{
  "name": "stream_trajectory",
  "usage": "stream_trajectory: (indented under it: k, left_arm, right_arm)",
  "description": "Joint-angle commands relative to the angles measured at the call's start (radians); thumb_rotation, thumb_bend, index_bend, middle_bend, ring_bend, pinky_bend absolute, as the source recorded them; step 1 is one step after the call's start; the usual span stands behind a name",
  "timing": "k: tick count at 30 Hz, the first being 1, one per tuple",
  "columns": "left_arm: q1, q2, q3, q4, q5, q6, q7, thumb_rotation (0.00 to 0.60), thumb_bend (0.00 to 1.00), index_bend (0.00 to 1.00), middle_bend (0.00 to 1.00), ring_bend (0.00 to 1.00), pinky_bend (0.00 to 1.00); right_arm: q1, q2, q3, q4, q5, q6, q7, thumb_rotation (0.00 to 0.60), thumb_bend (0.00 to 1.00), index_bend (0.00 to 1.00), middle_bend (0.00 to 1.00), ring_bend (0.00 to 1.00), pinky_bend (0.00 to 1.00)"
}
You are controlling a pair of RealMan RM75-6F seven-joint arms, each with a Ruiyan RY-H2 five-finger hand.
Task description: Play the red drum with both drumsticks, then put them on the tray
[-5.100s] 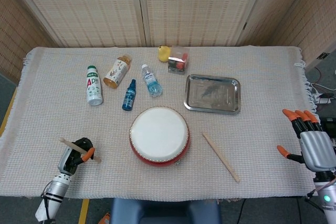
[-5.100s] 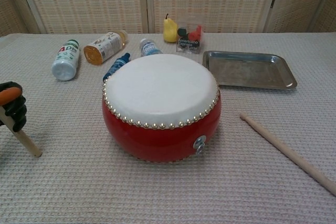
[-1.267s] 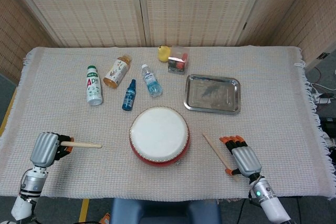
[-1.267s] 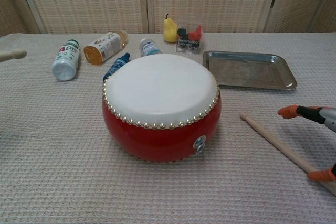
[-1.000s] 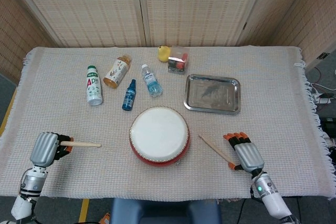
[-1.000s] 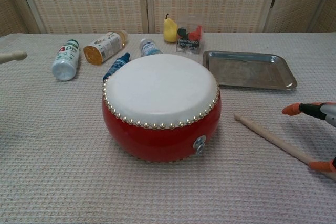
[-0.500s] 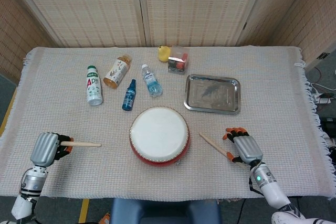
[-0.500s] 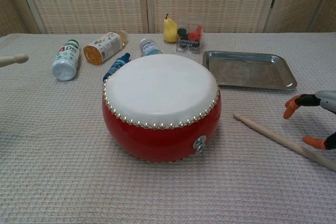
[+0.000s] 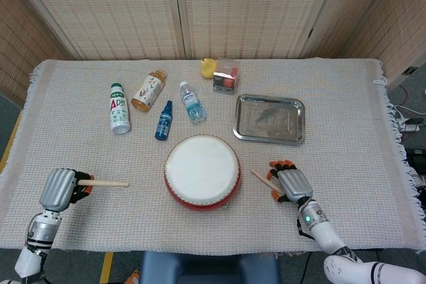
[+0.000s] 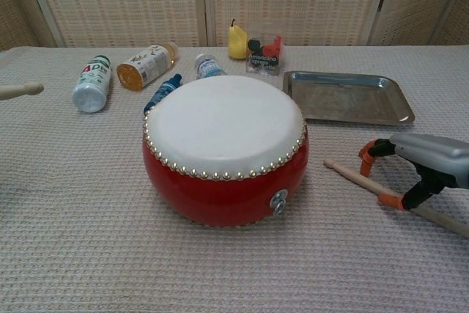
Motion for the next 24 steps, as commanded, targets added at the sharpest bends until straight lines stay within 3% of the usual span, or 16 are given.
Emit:
stream_trajectory:
  k: [1,9,24]
  left_arm:
    - [0.0,0.0,0.0,0.002,-0.002,-0.001,-0.002,0.6,0.54,1.0,1.0,1.0,1.0]
    - [0.0,0.0,0.004,0.005,-0.003,-0.008,-0.006,0.6,0.54,1.0,1.0,1.0,1.0]
    - [0.003,0.005,0.004,0.012,-0.011,-0.013,-0.016,0.6,0.54,1.0,1.0,1.0,1.0]
  right_arm:
    - [0.005,-0.005,-0.01,-0.006,-0.034,0.001,0.023,0.6,0.32,0.39,0.12,0.0,0.08]
    - [-0.008,-0.022,-0.033,0.0,-0.122,0.057,0.078,0.6,0.32,0.42,0.12,0.0,0.08]
    - [-0.009,-0.117,-0.036,0.109,-0.148,0.113,0.06,0.6,0.27,0.5,0.12,0.0,0.08]
